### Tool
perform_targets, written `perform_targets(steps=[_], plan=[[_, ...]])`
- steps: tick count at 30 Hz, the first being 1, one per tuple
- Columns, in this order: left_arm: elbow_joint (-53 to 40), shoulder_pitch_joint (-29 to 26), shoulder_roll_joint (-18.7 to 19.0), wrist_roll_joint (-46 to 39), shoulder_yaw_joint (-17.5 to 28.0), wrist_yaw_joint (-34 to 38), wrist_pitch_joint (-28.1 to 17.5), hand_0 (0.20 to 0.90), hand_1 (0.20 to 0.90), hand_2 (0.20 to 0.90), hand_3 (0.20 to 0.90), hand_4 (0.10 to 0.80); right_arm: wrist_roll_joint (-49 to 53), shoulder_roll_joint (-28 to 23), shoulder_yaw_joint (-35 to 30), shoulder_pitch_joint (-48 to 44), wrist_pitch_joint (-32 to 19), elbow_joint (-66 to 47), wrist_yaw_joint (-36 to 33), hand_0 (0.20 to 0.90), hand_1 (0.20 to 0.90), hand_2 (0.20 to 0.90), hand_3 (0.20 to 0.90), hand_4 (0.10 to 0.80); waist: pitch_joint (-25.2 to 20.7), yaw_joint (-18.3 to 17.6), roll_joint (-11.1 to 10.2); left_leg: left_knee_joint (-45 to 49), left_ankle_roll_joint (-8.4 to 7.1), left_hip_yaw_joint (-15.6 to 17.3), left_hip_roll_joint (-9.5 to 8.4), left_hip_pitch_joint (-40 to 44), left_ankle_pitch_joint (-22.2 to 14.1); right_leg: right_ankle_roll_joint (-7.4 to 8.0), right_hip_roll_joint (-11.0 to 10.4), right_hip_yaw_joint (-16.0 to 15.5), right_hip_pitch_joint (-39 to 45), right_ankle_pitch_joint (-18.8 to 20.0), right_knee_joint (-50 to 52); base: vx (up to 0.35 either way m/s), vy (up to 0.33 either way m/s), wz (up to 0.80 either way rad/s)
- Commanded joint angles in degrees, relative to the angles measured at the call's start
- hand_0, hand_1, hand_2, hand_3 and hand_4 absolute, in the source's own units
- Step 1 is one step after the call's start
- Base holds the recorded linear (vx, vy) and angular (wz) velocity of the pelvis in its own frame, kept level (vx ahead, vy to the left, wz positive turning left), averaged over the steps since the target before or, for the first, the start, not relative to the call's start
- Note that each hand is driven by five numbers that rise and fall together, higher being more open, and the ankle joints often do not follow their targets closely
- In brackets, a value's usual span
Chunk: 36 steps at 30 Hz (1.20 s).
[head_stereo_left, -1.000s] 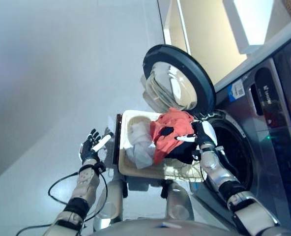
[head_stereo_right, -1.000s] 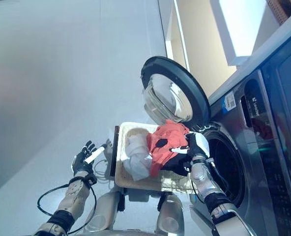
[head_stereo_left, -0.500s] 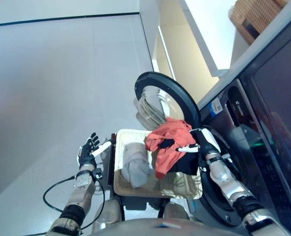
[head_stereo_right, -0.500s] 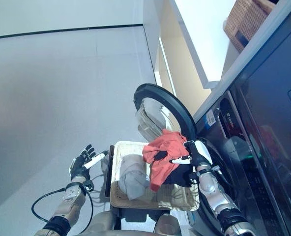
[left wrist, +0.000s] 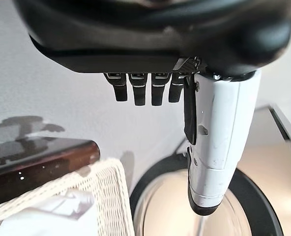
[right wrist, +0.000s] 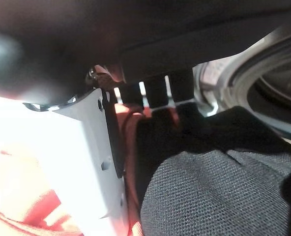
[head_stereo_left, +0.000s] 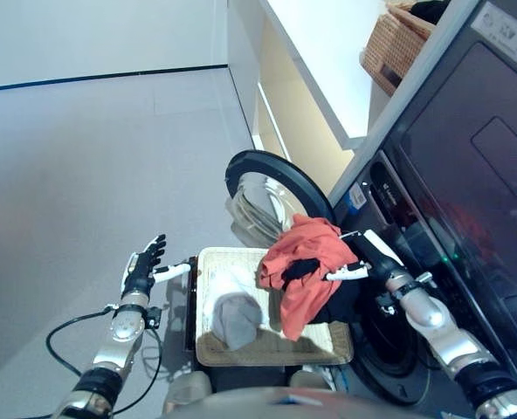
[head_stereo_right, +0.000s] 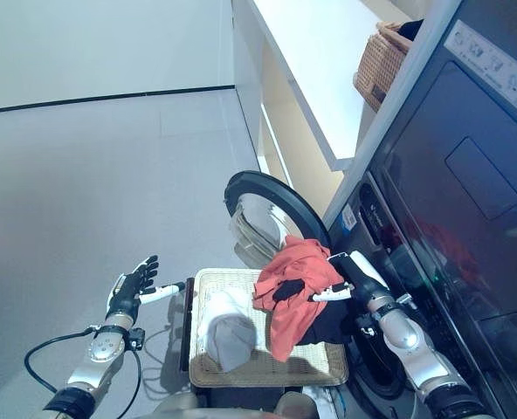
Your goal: Pick up the clothes and place them into the washing machine
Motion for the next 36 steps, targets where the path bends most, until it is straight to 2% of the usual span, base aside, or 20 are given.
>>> perform_targets(steps=[1, 6, 8, 10, 11, 12, 13, 14, 15, 17, 18, 19, 21, 29, 36], plan=[[-0.8, -5.0, 1.9, 1.4, -0.6, -0.4, -5.4, 0.900, 0.900, 0.900, 0.900, 0.800, 4.2, -6.6, -0.9, -4.6, -6.5, -5.2, 0.3, 0.200, 0.200, 0.200, 0.200, 0.300, -3.4, 0.9, -0.7, 0.1, -5.41, -0.8, 2.76, 3.8, -2.2, 1.75, -1.1, 2.8, -0.7, 1.2, 1.6, 0.000, 0.000, 0.00], [4.1, -5.4, -0.8, 1.1, 0.6, 1.3, -4.7, 0.900, 0.900, 0.900, 0.900, 0.800, 3.1, -5.2, -0.6, -5.2, -5.6, -1.3, -0.1, 0.200, 0.200, 0.200, 0.200, 0.300, -3.5, 0.9, -0.8, 0.1, -5.38, -0.6, 2.79, 3.8, -2.2, 1.73, -1.1, 2.7, -0.7, 1.3, 1.6, 0.000, 0.000, 0.00], [7.8, -5.9, -3.4, -0.7, 2.1, 2.4, -4.1, 0.900, 0.900, 0.900, 0.900, 0.800, 3.8, -2.2, -0.3, -5.2, -4.5, 2.4, -0.3, 0.200, 0.200, 0.200, 0.200, 0.300, -3.2, 1.0, -0.8, 0.2, -5.27, -0.7, 2.73, 3.5, -2.1, 1.63, -1.0, 2.5, -0.9, 1.3, 1.6, 0.000, 0.000, 0.00], [8.3, -6.1, -4.1, -1.3, 2.5, 2.7, -3.9, 0.900, 0.900, 0.900, 0.900, 0.800, 4.3, -0.4, -0.1, -5.3, -4.1, 3.7, -0.7, 0.200, 0.200, 0.200, 0.200, 0.300, -3.0, 1.0, -0.9, 0.3, -5.23, -0.7, 2.76, 3.4, -2.1, 1.61, -1.1, 2.5, -1.0, 1.3, 1.7, 0.000, 0.000, 0.00], [9.8, -6.2, -5.3, -2.8, 3.4, 3.3, -3.8, 0.900, 0.900, 0.900, 0.900, 0.800, 5.6, 4.3, 0.1, -5.2, -3.3, 7.4, -1.6, 0.200, 0.200, 0.200, 0.200, 0.300, -2.6, 1.1, -0.8, 0.5, -5.11, -0.9, 2.67, 3.1, -2.2, 1.54, -1.1, 2.5, -1.2, 1.4, 1.7, 0.000, 0.000, 0.00], [9.8, -6.2, -5.3, -2.8, 3.4, 3.3, -3.8, 0.900, 0.900, 0.900, 0.900, 0.800, 5.5, 4.4, 0.1, -5.3, -3.4, 7.5, -1.6, 0.200, 0.200, 0.200, 0.200, 0.300, -2.6, 1.1, -0.9, 0.5, -5.12, -0.9, 2.67, 3.1, -2.2, 1.54, -1.1, 2.5, -1.2, 1.4, 1.7, 0.000, 0.000, 0.00], [9.7, -6.0, -5.8, -3.7, 3.8, 3.6, -3.8, 0.900, 0.900, 0.900, 0.900, 0.800, 6.6, 6.9, -0.2, -5.3, -3.0, 9.5, -2.3, 0.200, 0.200, 0.200, 0.200, 0.300, -2.3, 1.3, -0.9, 0.7, -5.04, -1.0, 2.63, 2.9, -2.2, 1.46, -1.1, 2.5, -1.2, 1.3, 1.8, 0.000, 0.000, 0.00], [9.5, -5.8, -6.5, -5.3, 4.4, 4.2, -3.8, 0.900, 0.900, 0.900, 0.900, 0.800, 10.0, 11.5, -1.1, -5.5, -2.8, 12.0, -3.9, 0.200, 0.200, 0.200, 0.200, 0.300, -2.0, 1.4, -0.8, 1.1, -4.91, -1.2, 2.50, 2.6, -2.3, 1.39, -1.1, 2.6, -1.3, 1.3, 1.8, 0.000, 0.000, 0.00], [9.5, -5.8, -6.5, -5.3, 4.4, 4.2, -3.8, 0.900, 0.900, 0.900, 0.900, 0.800, 10.0, 11.5, -1.1, -5.5, -2.8, 12.0, -3.9, 0.200, 0.200, 0.200, 0.200, 0.300, -2.0, 1.4, -0.8, 1.1, -4.91, -1.2, 2.50, 2.6, -2.3, 1.39, -1.1, 2.6, -1.3, 1.3, 1.8, 0.000, 0.000, 0.00], [8.1, -5.3, -7.6, -8.0, 4.9, 4.8, -4.2, 0.900, 0.900, 0.900, 0.900, 0.800, 18.9, 17.3, -2.9, -5.7, -3.0, 15.9, -4.8, 0.200, 0.200, 0.200, 0.200, 0.300, -1.5, 1.6, -0.6, 1.6, -4.75, -1.4, 2.39, 2.0, -2.4, 1.38, -1.3, 2.4, -1.6, 1.3, 2.0, -0.014, 0.017, 0.01], [7.8, -5.4, -8.6, -10.6, 4.8, 5.5, -4.2, 0.900, 0.900, 0.900, 0.900, 0.800, 29.6, 22.5, -4.0, -6.8, -3.3, 19.0, -5.1, 0.200, 0.200, 0.200, 0.200, 0.300, -0.9, 1.9, -0.3, 1.9, -4.58, -1.7, 2.18, 1.4, -2.4, 1.34, -1.5, 2.4, -2.0, 1.4, 2.1, -0.024, 0.027, 0.03], [7.8, -5.4, -8.5, -10.7, 4.8, 5.5, -4.2, 0.900, 0.900, 0.900, 0.900, 0.800, 29.6, 22.6, -4.0, -6.8, -3.4, 19.1, -5.0, 0.200, 0.200, 0.200, 0.200, 0.300, -0.9, 1.9, -0.4, 1.9, -4.58, -1.7, 2.17, 1.4, -2.5, 1.34, -1.5, 2.4, -2.0, 1.4, 2.1, -0.041, 0.035, 0.05], [6.1, -5.3, -9.2, -12.4, 3.9, 5.4, -4.1, 0.900, 0.900, 0.900, 0.900, 0.800, 38.9, 26.9, -3.0, -8.5, -3.2, 21.7, -4.1, 0.200, 0.200, 0.200, 0.200, 0.300, 0.1, 2.5, 0.0, 2.5, -4.40, -2.0, 1.81, 0.3, -2.5, 1.30, -1.9, 2.1, -2.5, 1.5, 2.3, -0.043, 0.025, 0.01], [3.6, -7.0, -10.2, -16.9, 1.5, 4.8, -4.8, 0.900, 0.900, 0.900, 0.900, 0.800, 47.8, 30.9, -1.9, -15.3, -2.5, 28.7, -4.3, 0.200, 0.200, 0.200, 0.200, 0.300, 3.4, 3.9, 1.0, 5.6, -3.88, -3.8, 0.60, -4.3, -3.0, 1.20, -3.2, 1.2, -4.8, 1.7, 3.4, -0.062, 0.016, 0.09], [0.5, -9.1, -10.6, -19.5, -0.5, 5.7, -5.6, 0.900, 0.900, 0.900, 0.900, 0.800, 57.4, 33.6, -5.5, -21.0, -4.1, 32.4, -6.1, 0.200, 0.200, 0.200, 0.200, 0.300, 7.2, 4.7, 2.3, 9.3, -3.31, -4.9, -0.11, -8.9, -3.8, 1.03, -4.5, 1.0, -8.0, 1.5, 6.1, -0.088, 0.023, 0.16]])
